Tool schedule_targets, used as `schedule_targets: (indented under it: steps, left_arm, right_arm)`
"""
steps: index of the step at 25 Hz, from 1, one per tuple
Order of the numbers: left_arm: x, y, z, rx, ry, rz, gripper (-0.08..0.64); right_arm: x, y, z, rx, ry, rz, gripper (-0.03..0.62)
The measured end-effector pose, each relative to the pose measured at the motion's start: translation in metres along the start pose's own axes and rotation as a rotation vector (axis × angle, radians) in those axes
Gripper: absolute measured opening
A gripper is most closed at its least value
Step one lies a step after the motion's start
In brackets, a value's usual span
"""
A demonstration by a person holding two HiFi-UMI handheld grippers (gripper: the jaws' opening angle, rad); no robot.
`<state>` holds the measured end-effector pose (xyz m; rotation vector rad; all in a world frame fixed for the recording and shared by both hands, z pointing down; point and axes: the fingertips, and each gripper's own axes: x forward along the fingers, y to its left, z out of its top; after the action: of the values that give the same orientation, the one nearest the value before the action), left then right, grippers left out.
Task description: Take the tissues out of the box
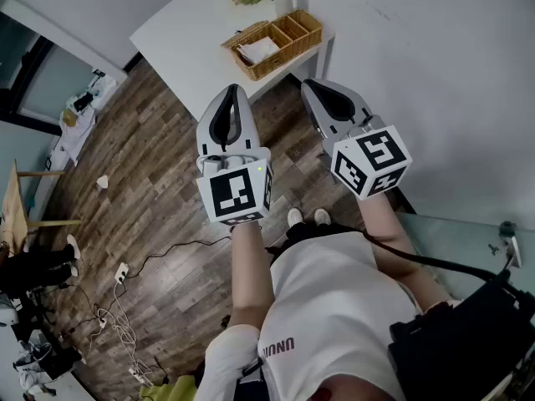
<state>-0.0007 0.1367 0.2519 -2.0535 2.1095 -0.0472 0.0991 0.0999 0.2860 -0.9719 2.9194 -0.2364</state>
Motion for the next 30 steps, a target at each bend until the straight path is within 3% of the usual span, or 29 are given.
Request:
schedule_targets:
  steps: [8,19,30]
  left_arm:
    - [0.013,0.009,0.016,0.027,-0.031,-0.001,0.012]
    - [0.015,0.021,0.011,0.000,-0.045,0.007,0.012]
    - [0.027,0.049,-0.010,-0.050,0.007,-0.041,0.012]
  right_arm:
    - [0.005,-0.001,0.000,-0.009,0.009,0.012,0.018]
    - [0.010,-0.001,-0.005,-0.004,0.018,-0.003,0.020]
    - [0.023,0.003,-0.002,0.056,-0.049,-0.013,0.021]
